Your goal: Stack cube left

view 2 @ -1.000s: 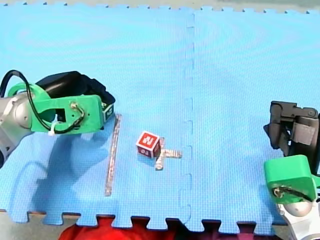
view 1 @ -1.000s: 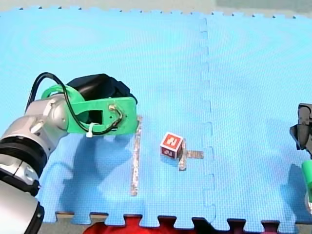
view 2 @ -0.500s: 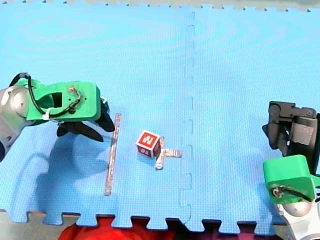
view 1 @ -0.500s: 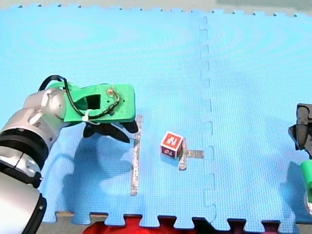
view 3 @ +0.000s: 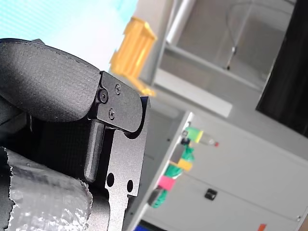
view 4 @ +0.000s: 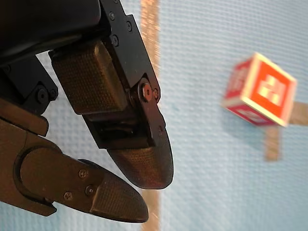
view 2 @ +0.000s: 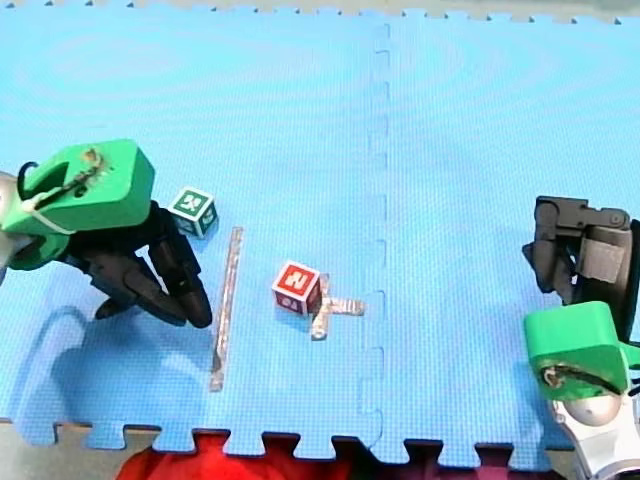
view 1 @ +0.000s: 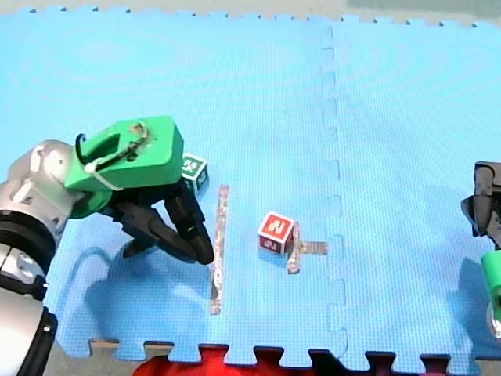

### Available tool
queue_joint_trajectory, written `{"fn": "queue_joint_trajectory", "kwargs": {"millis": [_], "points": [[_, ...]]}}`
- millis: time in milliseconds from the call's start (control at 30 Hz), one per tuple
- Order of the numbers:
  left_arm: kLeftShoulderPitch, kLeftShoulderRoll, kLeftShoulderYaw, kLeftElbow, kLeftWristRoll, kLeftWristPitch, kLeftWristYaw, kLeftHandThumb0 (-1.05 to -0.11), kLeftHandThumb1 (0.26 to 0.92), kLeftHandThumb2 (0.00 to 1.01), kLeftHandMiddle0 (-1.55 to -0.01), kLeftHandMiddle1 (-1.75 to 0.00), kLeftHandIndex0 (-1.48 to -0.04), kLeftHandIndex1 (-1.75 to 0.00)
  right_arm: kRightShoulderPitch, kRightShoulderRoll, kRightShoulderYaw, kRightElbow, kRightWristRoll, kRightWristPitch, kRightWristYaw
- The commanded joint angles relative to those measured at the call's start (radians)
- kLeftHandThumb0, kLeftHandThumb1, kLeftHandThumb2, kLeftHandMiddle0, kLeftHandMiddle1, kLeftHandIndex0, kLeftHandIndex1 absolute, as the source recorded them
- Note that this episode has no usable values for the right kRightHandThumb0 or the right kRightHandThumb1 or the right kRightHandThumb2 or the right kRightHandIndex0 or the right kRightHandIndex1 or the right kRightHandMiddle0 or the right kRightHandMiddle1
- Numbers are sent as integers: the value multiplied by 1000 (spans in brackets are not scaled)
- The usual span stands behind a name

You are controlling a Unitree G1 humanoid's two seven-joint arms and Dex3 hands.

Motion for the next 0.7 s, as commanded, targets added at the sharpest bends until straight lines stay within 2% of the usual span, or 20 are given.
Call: {"fn": "queue_joint_trajectory", "kwargs": {"millis": [0,67,167,233,300,367,400,433,467,500,533,600,667], "points": [[17,16,19,-22,-21,-5,-25,-489,738,0,-987,-1746,-1311,-23,-8,-3,-2,10,5,2,-2],[27,22,44,-25,-54,-19,-62,-508,738,0,-945,-1657,-1309,-13,-13,-3,-1,19,5,3,-3],[35,36,79,-33,-104,-50,-132,-530,740,0,-1097,-1079,-1303,-4,-19,-3,2,31,1,6,-9],[39,34,108,-27,-144,-67,-177,-524,735,0,-1202,-784,-1302,-2,-24,-2,4,42,-1,7,-12],[43,31,131,-14,-172,-76,-206,-526,734,0,-1248,-710,-1304,-2,-28,0,4,49,1,7,-12],[43,33,150,-3,-189,-56,-211,-526,733,0,-1269,-693,-1305,-2,-29,1,4,52,4,8,-9],[44,33,169,2,-202,-32,-185,-540,734,1,-1273,-695,-1218,-1,-29,2,5,53,5,9,-9],[51,25,201,2,-227,-13,-138,-587,712,1,-1252,-785,-1089,-5,-29,1,5,53,5,10,-8],[70,11,238,-5,-259,-4,-85,-678,695,0,-1170,-1027,-936,-6,-29,1,5,54,5,11,-8],[106,-12,273,-17,-281,-42,6,-741,682,0,-1090,-1330,-804,-5,-28,1,6,55,5,10,-8],[140,-36,290,-25,-281,-105,115,-866,699,9,-1016,-1576,-569,-2,-28,1,6,57,4,10,-8],[192,-67,285,-38,-220,-252,352,-980,714,11,-948,-1702,-377,-1,-29,2,7,64,3,8,-9],[225,-76,258,-63,-120,-365,594,-1034,743,18,-895,-1737,-308,-4,-29,2,7,68,2,6,-10]]}}
